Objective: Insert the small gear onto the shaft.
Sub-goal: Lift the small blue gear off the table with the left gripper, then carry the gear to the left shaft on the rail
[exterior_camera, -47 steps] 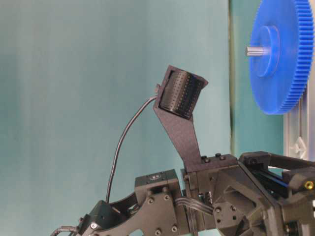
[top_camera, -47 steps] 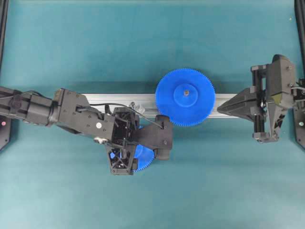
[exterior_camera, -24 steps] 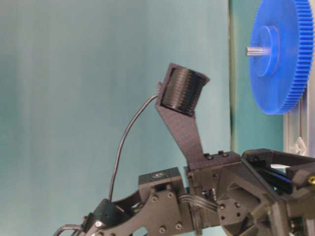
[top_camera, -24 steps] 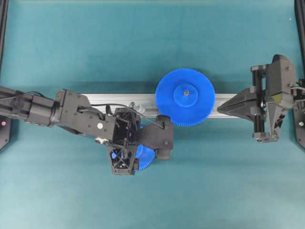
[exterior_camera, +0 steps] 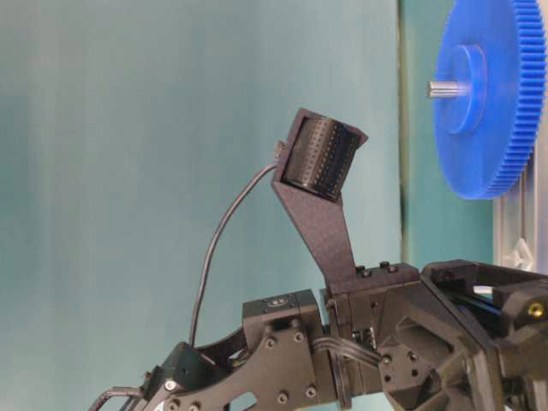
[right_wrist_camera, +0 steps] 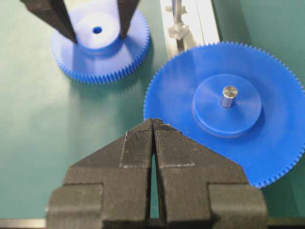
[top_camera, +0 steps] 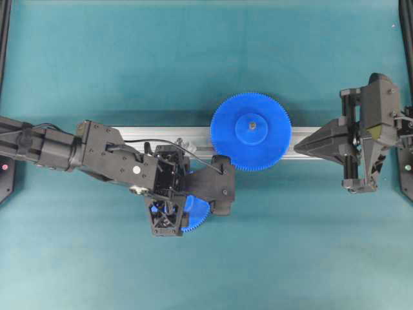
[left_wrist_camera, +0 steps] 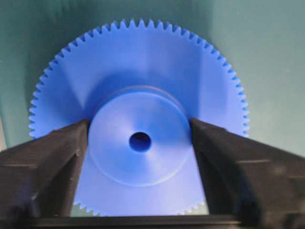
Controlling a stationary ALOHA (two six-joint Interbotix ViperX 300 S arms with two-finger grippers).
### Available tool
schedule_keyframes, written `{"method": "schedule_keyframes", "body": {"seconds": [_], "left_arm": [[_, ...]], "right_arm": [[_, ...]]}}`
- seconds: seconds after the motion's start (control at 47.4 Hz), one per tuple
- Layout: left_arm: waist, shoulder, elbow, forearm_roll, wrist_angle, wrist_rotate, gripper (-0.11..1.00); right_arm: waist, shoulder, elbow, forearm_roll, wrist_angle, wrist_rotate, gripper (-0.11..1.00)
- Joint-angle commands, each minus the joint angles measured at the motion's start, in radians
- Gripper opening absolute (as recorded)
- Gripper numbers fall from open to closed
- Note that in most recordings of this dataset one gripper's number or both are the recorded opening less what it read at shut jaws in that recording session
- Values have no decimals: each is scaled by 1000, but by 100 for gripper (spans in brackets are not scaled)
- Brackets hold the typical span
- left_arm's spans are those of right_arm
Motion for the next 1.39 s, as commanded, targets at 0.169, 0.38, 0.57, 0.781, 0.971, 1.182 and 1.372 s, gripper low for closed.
{"method": "schedule_keyframes", "body": {"seconds": [0.169,0.38,0.57,0.781,0.971,1.182,1.372], "left_arm": [[0,-12,-17,2,5,6,69],[0,-14,-23,3,3,3,69],[2,-52,-46,3,-5,18,69],[2,-104,-64,3,11,44,69],[6,-155,-81,3,66,48,69],[35,-224,-100,6,170,78,69],[66,-259,-143,6,233,123,69]], "right_arm": [[-2,-2,-8,2,-11,9,3],[0,-3,-8,2,-8,9,3],[-2,-2,-8,2,-8,9,3],[-2,-3,-8,2,-8,9,3],[-2,-3,-8,2,-8,9,3],[-2,-3,-8,2,-8,9,3],[0,-3,-8,2,-8,9,3]]}}
